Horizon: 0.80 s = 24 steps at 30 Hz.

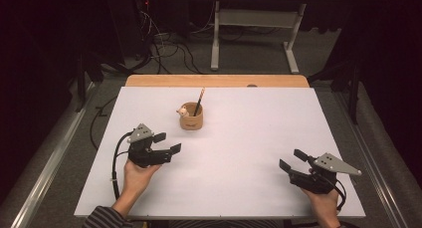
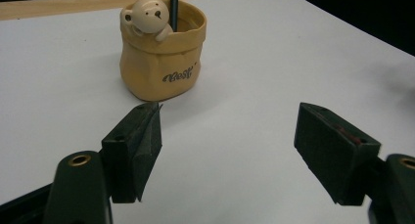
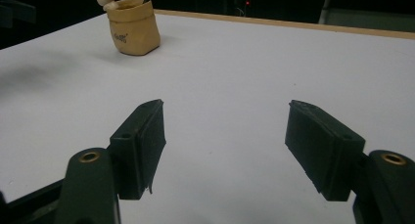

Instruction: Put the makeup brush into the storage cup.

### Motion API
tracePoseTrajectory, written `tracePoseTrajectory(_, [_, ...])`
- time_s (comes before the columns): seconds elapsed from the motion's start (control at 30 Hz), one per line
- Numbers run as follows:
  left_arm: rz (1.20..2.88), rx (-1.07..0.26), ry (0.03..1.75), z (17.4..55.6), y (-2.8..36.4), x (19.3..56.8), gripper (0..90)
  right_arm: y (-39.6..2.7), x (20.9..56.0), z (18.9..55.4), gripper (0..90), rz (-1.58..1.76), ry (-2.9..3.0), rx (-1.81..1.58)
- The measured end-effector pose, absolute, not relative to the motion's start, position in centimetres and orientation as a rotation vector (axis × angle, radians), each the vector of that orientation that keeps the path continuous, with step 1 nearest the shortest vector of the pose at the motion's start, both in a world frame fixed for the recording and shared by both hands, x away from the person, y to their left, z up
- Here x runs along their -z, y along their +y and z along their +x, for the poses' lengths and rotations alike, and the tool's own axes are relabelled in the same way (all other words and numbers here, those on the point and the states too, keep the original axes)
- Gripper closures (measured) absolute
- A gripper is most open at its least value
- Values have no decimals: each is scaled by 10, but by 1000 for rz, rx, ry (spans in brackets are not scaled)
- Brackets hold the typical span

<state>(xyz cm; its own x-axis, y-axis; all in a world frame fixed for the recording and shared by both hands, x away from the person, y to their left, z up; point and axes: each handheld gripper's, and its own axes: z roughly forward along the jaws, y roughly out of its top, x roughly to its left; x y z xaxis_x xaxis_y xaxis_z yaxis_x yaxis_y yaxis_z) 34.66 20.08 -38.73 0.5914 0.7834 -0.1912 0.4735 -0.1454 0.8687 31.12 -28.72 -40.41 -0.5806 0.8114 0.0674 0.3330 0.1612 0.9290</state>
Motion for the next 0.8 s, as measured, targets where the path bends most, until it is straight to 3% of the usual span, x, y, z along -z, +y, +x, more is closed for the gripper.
tracePoseTrajectory(0.8, [1786,-483,1009,336,201,400,266,-287,405,312,328,1095,2007,-1401])
